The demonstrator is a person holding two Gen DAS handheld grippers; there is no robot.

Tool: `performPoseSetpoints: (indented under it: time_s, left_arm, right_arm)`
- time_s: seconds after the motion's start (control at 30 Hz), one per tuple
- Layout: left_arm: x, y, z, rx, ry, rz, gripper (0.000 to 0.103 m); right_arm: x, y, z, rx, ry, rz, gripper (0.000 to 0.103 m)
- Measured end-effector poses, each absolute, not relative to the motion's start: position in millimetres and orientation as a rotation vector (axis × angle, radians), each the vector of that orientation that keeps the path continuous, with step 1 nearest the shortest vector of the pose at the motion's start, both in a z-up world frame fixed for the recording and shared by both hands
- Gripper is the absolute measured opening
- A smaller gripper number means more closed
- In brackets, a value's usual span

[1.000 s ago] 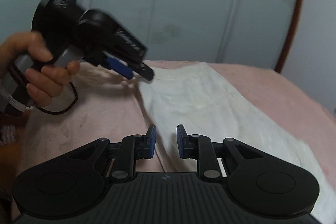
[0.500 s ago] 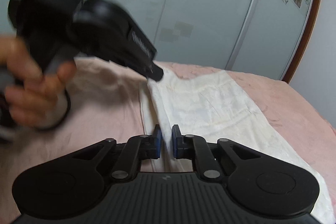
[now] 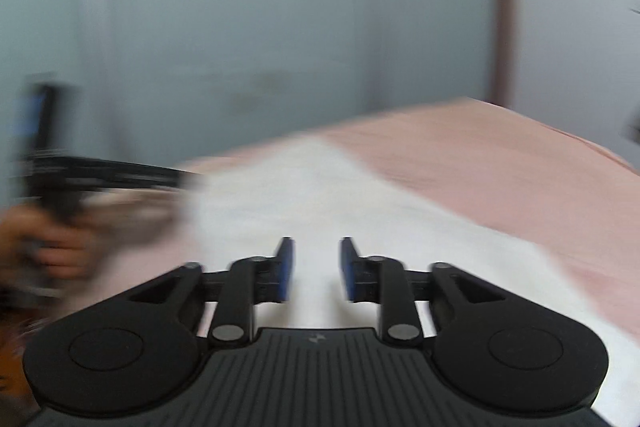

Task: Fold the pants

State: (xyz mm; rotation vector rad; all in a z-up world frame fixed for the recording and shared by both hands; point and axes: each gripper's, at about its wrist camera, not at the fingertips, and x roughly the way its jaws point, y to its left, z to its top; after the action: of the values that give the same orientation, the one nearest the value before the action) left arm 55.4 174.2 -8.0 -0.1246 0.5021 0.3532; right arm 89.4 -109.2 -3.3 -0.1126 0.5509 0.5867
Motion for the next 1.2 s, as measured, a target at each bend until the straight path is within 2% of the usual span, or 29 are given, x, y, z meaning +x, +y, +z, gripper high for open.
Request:
performPoseSetpoints:
  time_s: [0.03,0.07,0.2,0.33,0.43,0.5,0.7,0.8,0.87,0.93,1.07,1.2]
  left_arm:
    - [56.1,167.6,-4.5,-0.096,0.485,0.348,0.022]
    - [55.1,160.3,-1.7,-0.074,0.470,0.344,0.022]
    - [57.3,133.1,5.4,0.015,0.422,0.383,0.025]
    - [58.4,112.4,12.2,0.087,0.373,0.394,0.031]
    - [68.6,91.8,12.8,0.118,0.408,0.281,0.038]
    - [74.0,71.8,8.7,0.145,0.423,0.202,0.044]
    - [79.3,-2.4,-6.1,0.255,0.450,-0.028,0.047]
    - [76.6,-39.4,-9.6,0.301,0.435,-0.134,0.054]
    - [72.9,-63.4,-17.2,0.340,0.429,-0.201,0.059]
    - [68.2,-86.1,-26.5,0.383,0.425,-0.245,0.061]
    - [58.4,-115.9,-40.4,0.421,0.415,-0.318,0.065]
    - [50.4,-141.1,-56.3,0.471,0.418,-0.368,0.065]
  right_arm:
    - [104.5,-126.8,-6.1,-0.100,0.597,0.513,0.045]
    - [119.3,-143.4,-10.6,-0.077,0.634,0.464,0.047]
    - [167.8,-188.5,-50.0,0.016,0.771,0.303,0.047]
    - [131.1,-205.3,-35.3,0.098,0.653,0.286,0.049]
    - [94.9,-226.4,-24.5,0.107,0.615,0.314,0.070]
    - [75.7,-237.5,-24.9,0.131,0.620,0.312,0.071]
    - [-6.2,-319.6,-33.0,0.267,0.617,0.040,0.071]
    - [-34.8,-371.6,-41.9,0.371,0.619,-0.094,0.071]
    - [-42.3,-399.0,-49.7,0.384,0.627,-0.195,0.070]
    - [-46.0,-410.5,-48.1,0.387,0.622,-0.287,0.072]
    - [-46.2,-421.2,-31.1,0.472,0.501,-0.226,0.075]
    - [-17.3,-442.4,-34.4,0.397,0.574,-0.242,0.081]
